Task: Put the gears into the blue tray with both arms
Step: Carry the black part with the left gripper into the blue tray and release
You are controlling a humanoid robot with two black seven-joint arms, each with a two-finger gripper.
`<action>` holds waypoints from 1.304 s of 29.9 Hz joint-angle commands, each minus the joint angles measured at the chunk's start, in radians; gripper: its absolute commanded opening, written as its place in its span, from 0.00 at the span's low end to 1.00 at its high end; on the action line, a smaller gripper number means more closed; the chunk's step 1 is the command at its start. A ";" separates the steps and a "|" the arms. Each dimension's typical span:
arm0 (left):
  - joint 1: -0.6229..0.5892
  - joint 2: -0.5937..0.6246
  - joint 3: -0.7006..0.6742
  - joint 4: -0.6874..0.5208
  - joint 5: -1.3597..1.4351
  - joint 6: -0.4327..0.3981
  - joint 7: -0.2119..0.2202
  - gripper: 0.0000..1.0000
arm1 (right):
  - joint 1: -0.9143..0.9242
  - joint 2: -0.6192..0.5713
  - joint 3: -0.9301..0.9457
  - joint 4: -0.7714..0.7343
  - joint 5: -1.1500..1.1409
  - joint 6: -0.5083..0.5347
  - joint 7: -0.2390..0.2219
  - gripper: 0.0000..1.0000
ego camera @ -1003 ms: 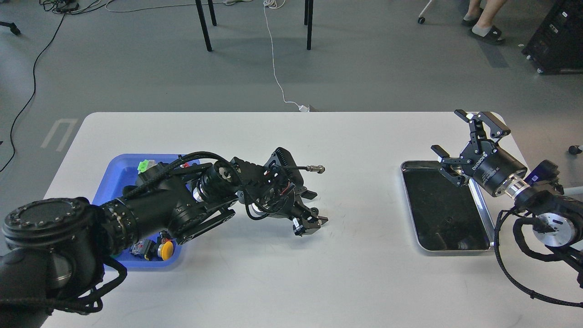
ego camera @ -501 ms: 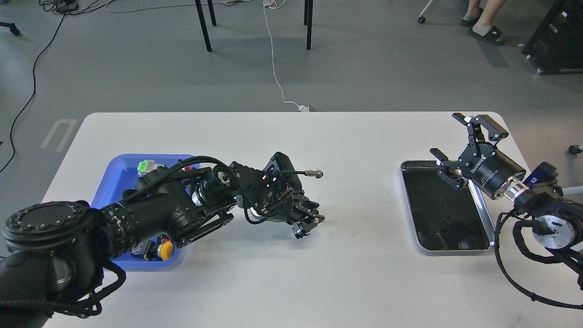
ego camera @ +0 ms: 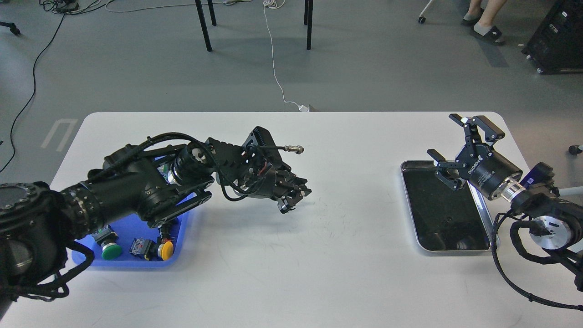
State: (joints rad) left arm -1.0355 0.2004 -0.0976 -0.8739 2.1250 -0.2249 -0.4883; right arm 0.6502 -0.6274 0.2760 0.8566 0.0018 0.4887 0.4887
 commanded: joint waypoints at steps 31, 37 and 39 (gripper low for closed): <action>0.167 0.630 0.015 -0.007 -0.247 -0.093 0.000 0.15 | -0.001 0.006 -0.011 0.007 -0.014 0.000 0.000 0.97; 0.192 0.605 0.015 0.049 -0.250 -0.087 0.000 0.16 | -0.012 0.009 -0.011 0.009 -0.014 0.000 0.000 0.97; 0.192 0.605 0.015 0.049 -0.247 -0.080 0.000 0.16 | -0.012 0.008 -0.011 0.007 -0.014 0.000 0.000 0.97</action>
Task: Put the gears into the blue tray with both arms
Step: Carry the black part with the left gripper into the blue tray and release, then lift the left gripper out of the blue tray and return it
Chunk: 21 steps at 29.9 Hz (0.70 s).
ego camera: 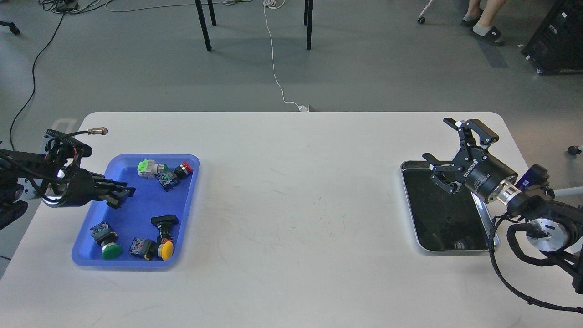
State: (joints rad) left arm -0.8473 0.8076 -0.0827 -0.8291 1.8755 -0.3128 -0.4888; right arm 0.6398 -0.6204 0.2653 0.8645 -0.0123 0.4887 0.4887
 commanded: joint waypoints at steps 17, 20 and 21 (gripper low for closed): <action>0.022 -0.005 0.000 0.056 0.060 0.054 0.000 0.31 | -0.003 0.004 0.000 -0.001 -0.006 0.000 0.000 0.97; 0.022 -0.007 -0.003 0.056 0.057 0.054 0.000 0.49 | -0.005 0.004 0.000 -0.001 -0.005 0.000 0.000 0.97; 0.022 -0.007 -0.005 0.056 0.057 0.054 0.000 0.54 | -0.005 0.004 0.000 -0.001 -0.006 0.000 0.000 0.97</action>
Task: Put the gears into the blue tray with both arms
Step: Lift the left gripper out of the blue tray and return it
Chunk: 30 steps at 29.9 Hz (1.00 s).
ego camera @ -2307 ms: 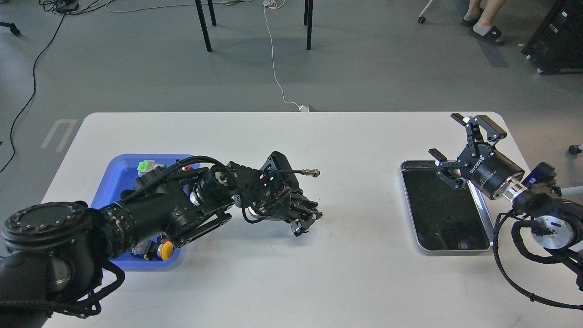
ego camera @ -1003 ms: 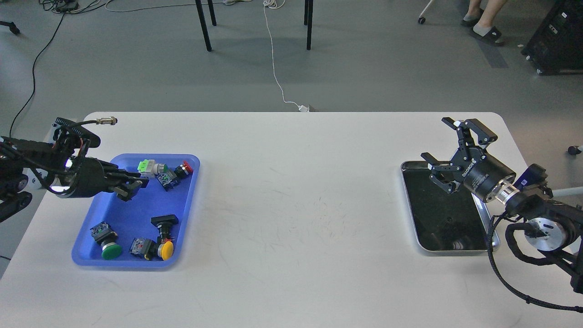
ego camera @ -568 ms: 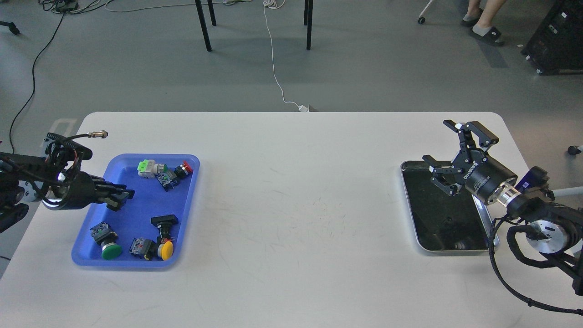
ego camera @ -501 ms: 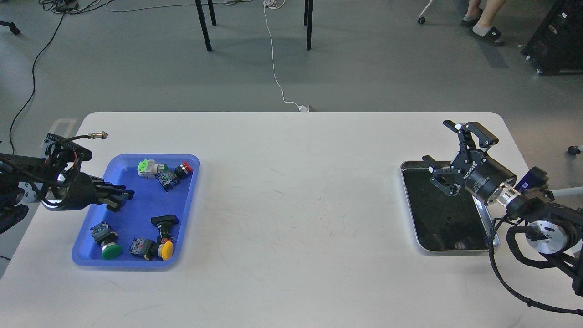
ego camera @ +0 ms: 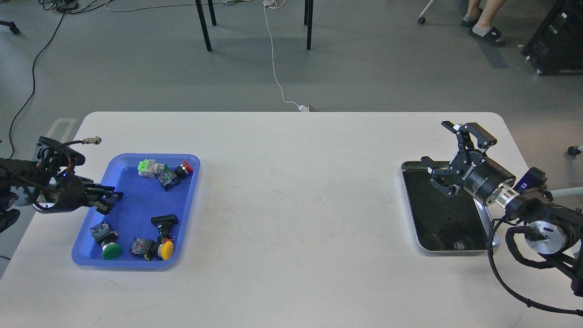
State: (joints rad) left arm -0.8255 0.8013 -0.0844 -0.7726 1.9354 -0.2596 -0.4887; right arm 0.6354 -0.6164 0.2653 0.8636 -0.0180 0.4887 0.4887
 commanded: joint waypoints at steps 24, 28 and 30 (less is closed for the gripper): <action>-0.012 -0.111 -0.271 -0.333 -1.215 0.002 0.000 0.98 | 0.004 -0.016 -0.003 0.002 -0.013 0.000 0.000 0.97; 0.138 -0.215 -0.461 -0.321 -1.299 -0.004 0.000 0.98 | 0.016 -0.054 -0.003 0.028 -0.089 0.000 0.000 0.97; 0.212 -0.284 -0.532 -0.317 -1.288 0.003 0.000 0.98 | 0.020 -0.071 -0.005 0.049 -0.137 0.000 0.000 0.97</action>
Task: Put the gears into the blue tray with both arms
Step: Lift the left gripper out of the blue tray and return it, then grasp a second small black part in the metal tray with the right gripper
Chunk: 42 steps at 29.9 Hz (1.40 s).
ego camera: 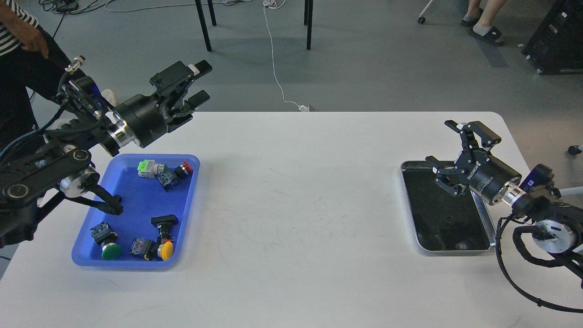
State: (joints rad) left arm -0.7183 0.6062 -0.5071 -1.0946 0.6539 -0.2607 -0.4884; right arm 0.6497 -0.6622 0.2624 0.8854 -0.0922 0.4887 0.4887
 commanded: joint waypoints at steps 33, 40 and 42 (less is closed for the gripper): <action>0.267 -0.249 -0.380 0.013 -0.051 -0.009 0.108 0.98 | 0.696 -0.051 -0.793 0.156 -1.459 0.000 0.000 0.95; 0.269 -0.249 -0.378 0.013 -0.046 -0.009 0.108 0.98 | 0.647 -0.016 -0.856 0.076 -1.457 -0.082 0.000 0.90; 0.269 -0.249 -0.378 0.013 -0.046 -0.009 0.108 0.98 | 0.640 -0.014 -0.856 0.076 -1.457 -0.091 0.000 0.87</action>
State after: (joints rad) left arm -0.4501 0.3574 -0.8864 -1.0816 0.6065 -0.2696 -0.3800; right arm 1.2993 -0.6790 -0.5897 0.9645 -1.5506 0.4159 0.4886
